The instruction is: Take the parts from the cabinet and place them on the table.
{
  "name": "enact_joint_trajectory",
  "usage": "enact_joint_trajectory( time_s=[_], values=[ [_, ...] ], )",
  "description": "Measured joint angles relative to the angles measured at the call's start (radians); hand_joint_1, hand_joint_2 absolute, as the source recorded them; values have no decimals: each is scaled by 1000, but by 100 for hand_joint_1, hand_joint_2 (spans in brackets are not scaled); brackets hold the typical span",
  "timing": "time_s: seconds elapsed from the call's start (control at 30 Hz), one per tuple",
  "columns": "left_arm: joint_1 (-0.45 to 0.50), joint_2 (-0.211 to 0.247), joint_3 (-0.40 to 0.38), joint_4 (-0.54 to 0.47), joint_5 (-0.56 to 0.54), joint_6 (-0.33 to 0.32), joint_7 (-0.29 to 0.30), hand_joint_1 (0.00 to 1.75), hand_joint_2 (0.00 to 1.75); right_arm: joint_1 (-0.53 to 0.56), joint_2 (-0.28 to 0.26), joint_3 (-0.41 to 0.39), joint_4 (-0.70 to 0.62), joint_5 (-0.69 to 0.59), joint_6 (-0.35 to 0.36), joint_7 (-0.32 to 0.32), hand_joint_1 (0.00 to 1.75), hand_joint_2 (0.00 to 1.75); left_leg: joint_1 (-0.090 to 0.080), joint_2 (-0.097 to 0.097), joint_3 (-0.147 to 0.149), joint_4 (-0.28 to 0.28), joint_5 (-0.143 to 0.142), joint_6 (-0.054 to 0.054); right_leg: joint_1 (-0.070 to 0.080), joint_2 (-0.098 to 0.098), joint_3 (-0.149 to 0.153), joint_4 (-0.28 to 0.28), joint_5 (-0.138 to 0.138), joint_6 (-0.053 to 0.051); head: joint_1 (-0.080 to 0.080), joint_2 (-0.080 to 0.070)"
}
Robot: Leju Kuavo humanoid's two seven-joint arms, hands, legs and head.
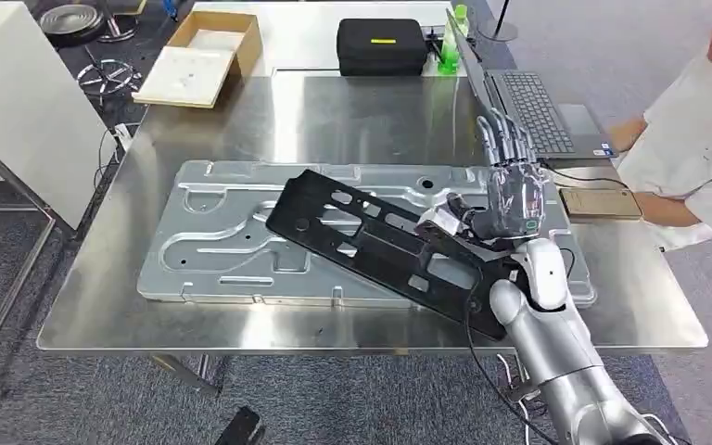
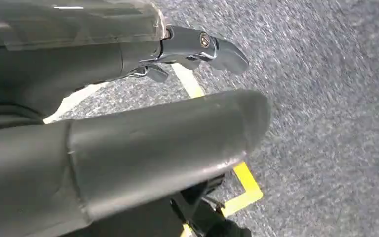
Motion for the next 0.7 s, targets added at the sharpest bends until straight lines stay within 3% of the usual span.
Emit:
enact_joint_trajectory(
  time_s=[0.07, 0.13, 0.17, 0.2, 0.23, 0.27, 0.33, 0.37, 0.4, 0.47, 0.53, 0.57, 0.6, 0.63, 0.67, 0.7],
  values=[
    [-3, -1, 0, 0, 0, 0, -2, 0, 0, 15, 1, 0, -34, -33, -2, -65, 0, 0, 7, 2, 7, -12, 8, 9, -6, -2, -21, 51, -42, 11, 2, 0],
    [-4, -1, -1, 0, -3, 0, -3, 0, 0, 48, 9, 6, -81, -44, -16, -128, 0, 0, 7, 2, 7, -12, 8, 10, -14, -2, -89, 197, -115, 19, 1, 0],
    [-2, -1, -2, 0, -6, 0, -3, 0, 0, 74, 14, 19, -113, -15, -34, -147, 0, 0, 7, 2, 7, -11, 7, 11, -18, -3, -122, 262, -137, 23, 1, 0],
    [-1, -1, -3, 0, -7, 0, -3, 0, 0, 100, 21, 36, -145, 22, -48, -156, 0, 0, 7, 2, 7, -10, 6, 10, -21, -3, -137, 288, -135, 26, 1, 0],
    [1, -1, -3, 0, -7, 0, -2, 0, 0, 118, 25, 60, -186, 83, -58, -163, 0, 0, 8, 1, 8, -9, 4, 8, -25, -3, -129, 267, -111, 29, 2, 0],
    [1, -1, -5, 0, -7, 0, 0, 0, 0, 128, 29, 88, -224, 149, -61, -160, 0, 0, 9, 1, 9, -6, 1, 4, -28, -5, -100, 206, -71, 30, 1, 0],
    [-2, -1, -8, 0, -7, 2, 0, 0, 0, 135, 39, 147, -287, 236, -63, -133, 0, 0, 12, 1, 10, 1, -7, -8, -34, -7, -17, 38, 9, 35, 1, 0],
    [-3, 0, -8, 0, -6, 3, 0, 0, 0, 134, 42, 179, -311, 253, -64, -116, 0, 0, 9, -5, 2, 4, -10, -16, -31, 23, -1, 15, -12, 35, 1, 0],
    [-6, 0, -8, 0, -6, 3, 1, 0, 0, 135, 48, 211, -336, 265, -67, -104, 0, 0, 10, -6, 4, 6, -8, -22, -26, 17, -6, 10, -7, 22, 0, 0],
    [-6, 0, -9, 0, -5, 6, 0, 0, 0, 135, 48, 257, -365, 299, -68, -91, 0, 0, 11, -12, 4, -2, -3, -34, -18, 7, -5, 13, -9, 9, 1, 0],
    [-2, 0, -9, 0, -5, 8, 0, 0, 0, 130, 52, 292, -392, 315, -68, -81, 0, 0, 17, -13, 1, 7, -14, -45, -24, -8, 0, 0, -2, -12, 1, 0],
    [-3, 0, -9, 0, -5, 8, 0, 0, 0, 126, 54, 305, -401, 319, -68, -80, 0, 0, 16, -7, -10, 40, -39, -47, -23, -12, 4, -2, -3, -18, 0, 0],
    [-4, 0, -9, 0, -5, 8, -1, 0, 0, 124, 56, 315, -408, 320, -68, -79, 0, 0, 16, -7, -39, 102, -75, -47, -21, -20, 4, -2, -4, -28, 0, 0],
    [-3, 0, -9, 0, -4, 8, -1, 0, 0, 124, 56, 325, -413, 322, -68, -79, 0, 0, 16, -7, -82, 195, -119, -47, -16, -28, 4, -2, -6, -30, -1, 0],
    [-2, 0, -9, 0, -4, 8, -1, 0, 0, 124, 56, 332, -414, 322, -68, -79, 0, 0, 16, -7, -116, 266, -145, -48, -12, -35, 4, -1, -7, -32, 0, 0],
    [1, 0, -9, 0, -3, 8, -1, 0, 0, 124, 56, 338, -416, 322, -68, -78, 0, 0, 16, -7, -135, 306, -152, -48, -8, -42, 4, 0, -7, -33, 0, 0]
  ],
)
